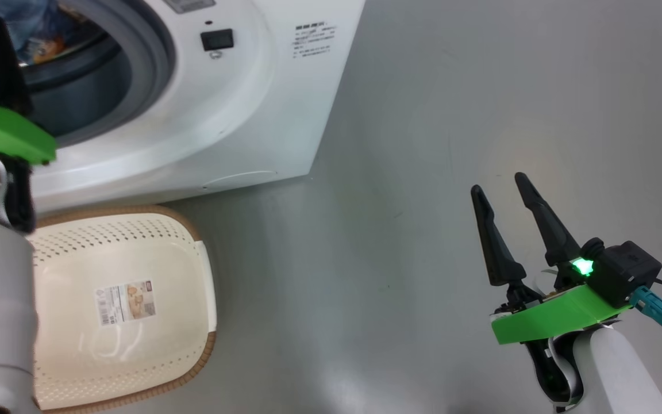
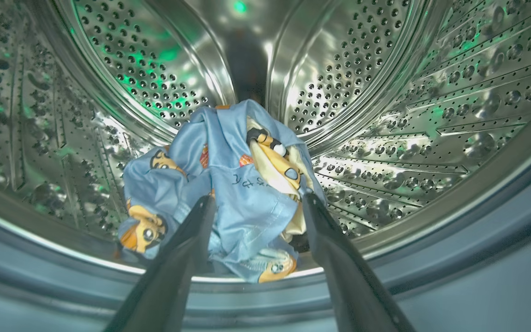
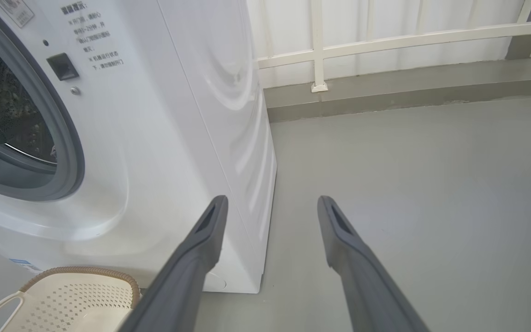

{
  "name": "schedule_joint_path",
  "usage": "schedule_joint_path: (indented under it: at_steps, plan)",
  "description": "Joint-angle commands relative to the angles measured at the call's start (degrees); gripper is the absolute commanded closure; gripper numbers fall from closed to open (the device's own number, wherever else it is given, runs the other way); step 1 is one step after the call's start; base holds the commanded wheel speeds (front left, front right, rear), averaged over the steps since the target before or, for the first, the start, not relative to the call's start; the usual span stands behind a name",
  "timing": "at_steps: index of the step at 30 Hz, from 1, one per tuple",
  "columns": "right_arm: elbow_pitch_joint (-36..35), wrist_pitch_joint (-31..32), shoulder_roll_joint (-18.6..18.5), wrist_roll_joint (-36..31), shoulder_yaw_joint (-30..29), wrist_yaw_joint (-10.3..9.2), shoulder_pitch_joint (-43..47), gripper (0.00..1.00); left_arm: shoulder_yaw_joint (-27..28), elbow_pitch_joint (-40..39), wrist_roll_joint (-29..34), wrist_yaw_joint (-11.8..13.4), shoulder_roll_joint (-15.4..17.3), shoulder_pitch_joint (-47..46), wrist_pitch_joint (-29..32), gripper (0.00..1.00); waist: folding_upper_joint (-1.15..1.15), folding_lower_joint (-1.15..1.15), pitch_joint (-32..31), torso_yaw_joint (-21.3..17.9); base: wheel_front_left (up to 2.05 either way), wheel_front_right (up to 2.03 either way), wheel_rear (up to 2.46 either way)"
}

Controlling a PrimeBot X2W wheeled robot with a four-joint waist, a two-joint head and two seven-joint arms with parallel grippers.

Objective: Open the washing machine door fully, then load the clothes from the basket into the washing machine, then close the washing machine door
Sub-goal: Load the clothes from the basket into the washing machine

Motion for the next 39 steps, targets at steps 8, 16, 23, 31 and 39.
schedule_joint_path:
  at_steps: [8,16,23,31,39]
  plan:
    - [-0.5,-0.3,-2.1,0.2,-0.1,0.09,3.9,0.00,4.0,-8.6,2.9,-0.1,-1.3,11.3,-0.3,0.00,0.00,0.00,-4.9,3.0,0.00,0.00,0.00]
    - [0.1,-0.3,-3.6,0.3,-1.7,0.09,7.3,0.00,6.1,-16.0,5.4,-0.1,-3.7,21.9,-0.3,0.00,0.00,0.00,-9.5,5.0,0.00,0.00,0.00]
    - [0.6,-0.3,-4.7,0.6,-2.4,0.09,10.7,0.00,6.5,-22.3,6.0,-0.2,-4.7,31.7,-0.3,0.00,0.00,0.00,-13.8,6.2,0.00,0.00,0.00]
    - [0.8,-0.3,-5.6,0.9,-3.2,0.09,14.0,0.00,5.8,-28.3,5.0,-0.2,-4.2,40.8,-0.3,0.00,0.00,0.00,-17.6,6.7,0.00,0.00,0.00]
    - [1.1,-0.3,-6.6,1.4,-4.2,0.09,18.1,0.00,6.1,-33.3,4.0,-0.2,-5.5,50.2,-0.3,0.00,0.00,0.00,-21.9,6.7,0.00,0.00,0.00]
